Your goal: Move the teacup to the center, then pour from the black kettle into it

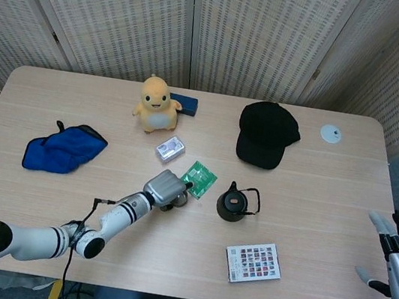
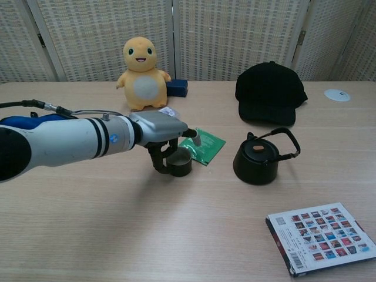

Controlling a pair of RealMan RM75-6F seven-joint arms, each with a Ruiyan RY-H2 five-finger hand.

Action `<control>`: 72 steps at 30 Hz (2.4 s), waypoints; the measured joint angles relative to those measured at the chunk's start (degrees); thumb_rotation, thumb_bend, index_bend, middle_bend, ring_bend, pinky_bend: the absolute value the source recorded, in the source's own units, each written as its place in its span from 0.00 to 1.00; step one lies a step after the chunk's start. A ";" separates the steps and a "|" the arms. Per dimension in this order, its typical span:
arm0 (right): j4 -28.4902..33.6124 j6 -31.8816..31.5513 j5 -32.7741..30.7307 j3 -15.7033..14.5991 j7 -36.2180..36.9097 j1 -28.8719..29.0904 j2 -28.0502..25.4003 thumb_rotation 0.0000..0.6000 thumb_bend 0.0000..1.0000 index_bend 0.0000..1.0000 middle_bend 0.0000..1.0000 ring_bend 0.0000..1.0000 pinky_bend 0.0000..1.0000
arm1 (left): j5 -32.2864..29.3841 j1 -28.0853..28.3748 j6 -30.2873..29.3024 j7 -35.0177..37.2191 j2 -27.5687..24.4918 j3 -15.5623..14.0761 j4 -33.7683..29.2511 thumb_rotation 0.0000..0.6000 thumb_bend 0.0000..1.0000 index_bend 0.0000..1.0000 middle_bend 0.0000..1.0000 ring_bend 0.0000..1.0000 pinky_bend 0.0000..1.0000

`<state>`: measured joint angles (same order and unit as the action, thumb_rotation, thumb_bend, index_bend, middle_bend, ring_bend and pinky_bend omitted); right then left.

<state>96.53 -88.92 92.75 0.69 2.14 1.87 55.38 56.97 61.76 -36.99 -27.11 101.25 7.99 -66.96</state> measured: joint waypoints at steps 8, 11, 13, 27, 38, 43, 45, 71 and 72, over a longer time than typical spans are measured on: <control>0.14 -0.06 0.07 0.18 -0.08 0.05 -0.09 1.00 0.06 0.04 0.17 0.00 0.00 | 0.05 -1.64 -3.85 -0.28 -3.52 -0.41 -5.62 1.00 0.29 0.11 0.68 0.81 0.89; 0.21 0.12 0.06 0.27 -0.07 0.19 -0.20 1.00 0.06 0.04 0.17 0.00 0.00 | 0.31 -3.19 -6.88 -0.01 -6.15 -0.40 -9.02 1.00 0.29 0.11 0.61 0.75 0.89; 0.27 0.32 0.06 0.31 -0.07 0.32 -0.26 1.00 0.06 0.04 0.17 0.00 0.00 | 0.33 -4.55 -9.27 0.05 -8.31 -0.41 -11.58 1.00 0.29 0.11 0.57 0.70 0.88; 1.60 4.82 0.34 0.19 -0.55 2.85 -1.27 1.00 0.07 0.10 0.20 0.05 0.11 | 2.21 -18.77 -29.26 -0.29 -22.17 -3.59 -27.46 1.00 0.28 0.16 0.35 0.44 0.62; 2.15 10.41 0.10 -0.18 -1.09 5.78 -1.11 1.00 0.09 0.13 0.24 0.10 0.19 | 10.50 -31.12 -44.02 3.76 -29.11 -7.34 -32.98 1.00 0.28 0.17 0.34 0.42 0.54; 3.14 13.67 -0.85 -0.20 -2.31 7.49 -1.11 1.00 0.08 0.13 0.29 0.13 0.19 | 14.61 -36.41 -49.34 4.92 -32.17 -9.09 -34.66 1.00 0.28 0.17 0.34 0.42 0.51; 3.59 15.32 -1.41 -0.16 -2.63 8.30 -1.16 1.00 0.07 0.13 0.29 0.13 0.19 | 15.79 -38.13 -50.85 5.06 -33.21 -9.57 -35.27 1.00 0.28 0.17 0.34 0.42 0.50; 0.19 39.64 -16.71 4.61 -8.54 26.04 9.10 1.00 0.03 0.07 0.17 0.09 0.18 | 21.58 -47.06 -53.32 5.42 -36.18 -8.55 -38.41 1.00 0.28 0.19 0.34 0.42 0.46; -0.30 39.75 -17.19 4.82 -9.27 26.44 9.85 1.00 0.03 0.07 0.16 0.08 0.18 | 21.72 -47.29 -53.30 5.45 -36.24 -8.45 -38.43 1.00 0.28 0.19 0.34 0.42 0.46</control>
<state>96.23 -49.17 75.56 5.51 -7.13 28.31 65.23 78.69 14.46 -90.29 -21.67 65.01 -0.46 -105.40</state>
